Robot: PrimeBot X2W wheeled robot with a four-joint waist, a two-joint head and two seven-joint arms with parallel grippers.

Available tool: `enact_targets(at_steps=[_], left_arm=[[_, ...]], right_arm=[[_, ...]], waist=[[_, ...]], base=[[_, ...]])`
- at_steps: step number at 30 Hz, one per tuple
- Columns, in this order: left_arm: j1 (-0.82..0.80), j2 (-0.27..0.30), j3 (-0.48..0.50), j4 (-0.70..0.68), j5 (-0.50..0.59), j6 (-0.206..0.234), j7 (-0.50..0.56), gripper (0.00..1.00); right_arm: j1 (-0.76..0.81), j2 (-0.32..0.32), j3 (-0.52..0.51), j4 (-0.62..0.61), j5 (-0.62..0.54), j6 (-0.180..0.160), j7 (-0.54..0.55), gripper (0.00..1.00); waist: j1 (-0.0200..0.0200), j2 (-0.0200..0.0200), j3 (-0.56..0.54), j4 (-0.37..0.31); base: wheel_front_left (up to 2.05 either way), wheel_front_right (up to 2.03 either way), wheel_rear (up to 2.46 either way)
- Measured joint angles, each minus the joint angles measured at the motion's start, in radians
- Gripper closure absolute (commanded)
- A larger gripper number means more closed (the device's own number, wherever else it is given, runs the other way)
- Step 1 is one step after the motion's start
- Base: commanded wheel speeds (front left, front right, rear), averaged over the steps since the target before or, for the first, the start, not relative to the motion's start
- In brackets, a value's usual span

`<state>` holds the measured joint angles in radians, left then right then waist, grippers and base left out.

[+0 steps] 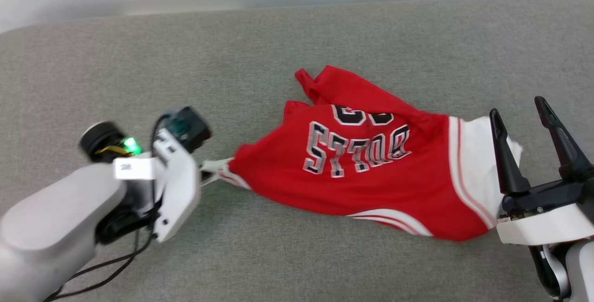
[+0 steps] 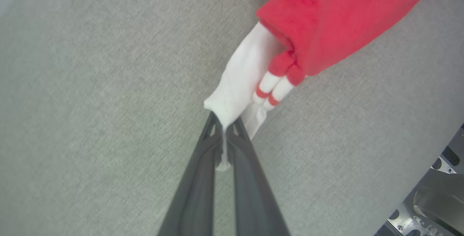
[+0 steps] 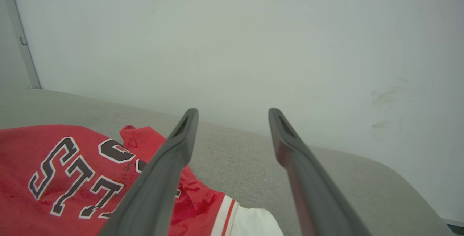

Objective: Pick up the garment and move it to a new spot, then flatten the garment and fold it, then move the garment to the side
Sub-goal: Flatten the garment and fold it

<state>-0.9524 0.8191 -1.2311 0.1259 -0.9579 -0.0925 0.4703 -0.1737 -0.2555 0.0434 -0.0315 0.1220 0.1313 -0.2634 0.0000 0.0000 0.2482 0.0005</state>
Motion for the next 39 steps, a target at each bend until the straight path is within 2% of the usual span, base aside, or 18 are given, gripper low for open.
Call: enact_targets(at_steps=[7,12,13,14,21,25,28,33,39], left_arm=[[0.151,0.097,-0.001,0.056,-0.081,0.058,-0.026,1.0],[0.216,0.112,-0.005,0.071,-0.127,0.067,-0.032,1.0],[0.222,0.11,0.0,0.073,-0.131,0.075,-0.043,0.63],[0.223,0.109,0.002,0.075,-0.125,0.082,-0.058,0.0],[0.114,0.128,0.058,0.04,-0.04,0.11,-0.116,0.0],[0.021,0.133,0.097,0.003,-0.009,0.11,-0.113,0.0],[-0.061,0.114,0.121,-0.029,-0.001,0.098,-0.086,0.0],[-0.156,0.042,0.107,-0.065,-0.026,0.039,0.047,0.0],[-0.21,-0.039,0.028,-0.047,-0.043,-0.008,0.211,0.0]], right_arm=[[0.004,0.003,0.007,0.003,0.0,0.0,0.0,0.0],[0.004,0.002,0.005,0.015,0.002,0.0,0.0,0.0],[0.006,0.002,0.003,0.017,0.002,0.0,0.0,0.0],[0.008,0.002,0.002,0.019,0.002,0.0,0.0,0.0],[0.015,0.007,-0.002,0.017,0.007,0.0,0.0,0.0],[0.015,0.009,-0.001,0.015,0.007,0.0,0.0,0.0],[0.013,0.009,0.003,0.01,0.008,0.0,0.0,0.0],[-0.009,0.009,0.012,-0.003,0.007,0.0,0.0,0.0],[-0.04,0.008,0.026,-0.011,-0.002,0.0,0.0,0.0]], waist=[[0.0,0.0,0.005,0.016],[0.0,0.0,0.001,0.014],[0.0,0.0,-0.002,0.015],[0.0,0.0,-0.006,0.016],[0.0,0.0,-0.038,0.02],[0.0,0.0,-0.044,0.014],[0.0,0.0,-0.038,0.008],[0.0,0.0,-0.012,-0.009],[0.0,0.0,0.032,-0.038]], base=[[0.0,0.0,0.0],[0.0,0.0,0.0],[0.0,0.0,0.0],[0.0,0.0,0.0],[0.0,0.0,0.0],[0.0,0.0,0.0],[0.0,0.0,0.0],[0.0,0.0,0.0],[0.0,0.0,0.0]])
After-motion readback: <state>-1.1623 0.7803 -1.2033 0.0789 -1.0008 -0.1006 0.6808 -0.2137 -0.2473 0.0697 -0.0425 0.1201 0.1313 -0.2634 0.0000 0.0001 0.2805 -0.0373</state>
